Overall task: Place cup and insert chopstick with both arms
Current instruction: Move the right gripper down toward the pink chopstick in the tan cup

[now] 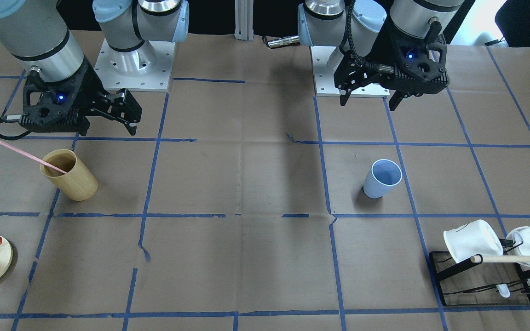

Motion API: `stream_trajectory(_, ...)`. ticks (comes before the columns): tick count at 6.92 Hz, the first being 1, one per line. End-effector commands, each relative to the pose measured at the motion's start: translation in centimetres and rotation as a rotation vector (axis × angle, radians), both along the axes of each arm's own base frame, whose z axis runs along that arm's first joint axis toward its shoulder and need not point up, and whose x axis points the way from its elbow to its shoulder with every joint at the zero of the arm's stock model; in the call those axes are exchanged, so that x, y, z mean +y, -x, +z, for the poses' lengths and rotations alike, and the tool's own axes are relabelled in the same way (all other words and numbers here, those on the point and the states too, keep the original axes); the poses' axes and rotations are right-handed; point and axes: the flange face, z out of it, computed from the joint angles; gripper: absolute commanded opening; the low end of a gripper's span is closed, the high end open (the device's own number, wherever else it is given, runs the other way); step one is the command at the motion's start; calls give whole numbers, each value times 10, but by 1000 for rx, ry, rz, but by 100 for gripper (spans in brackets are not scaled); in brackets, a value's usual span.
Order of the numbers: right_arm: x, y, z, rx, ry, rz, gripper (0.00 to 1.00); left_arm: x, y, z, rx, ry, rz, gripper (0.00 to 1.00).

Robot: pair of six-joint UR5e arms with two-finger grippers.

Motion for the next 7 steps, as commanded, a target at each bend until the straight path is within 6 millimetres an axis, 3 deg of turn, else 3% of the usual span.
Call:
stream_trajectory(1,7,75,-5,-22,18,233,99,0,0,1,3,4,-1,100)
stream_trajectory(5,28,186,-24,-99,83,633,99,-3,-2,-9,5,-11,-7,100)
stream_trajectory(7,38,213,-44,-147,118,857,99,-8,-24,-14,1,-10,-42,100)
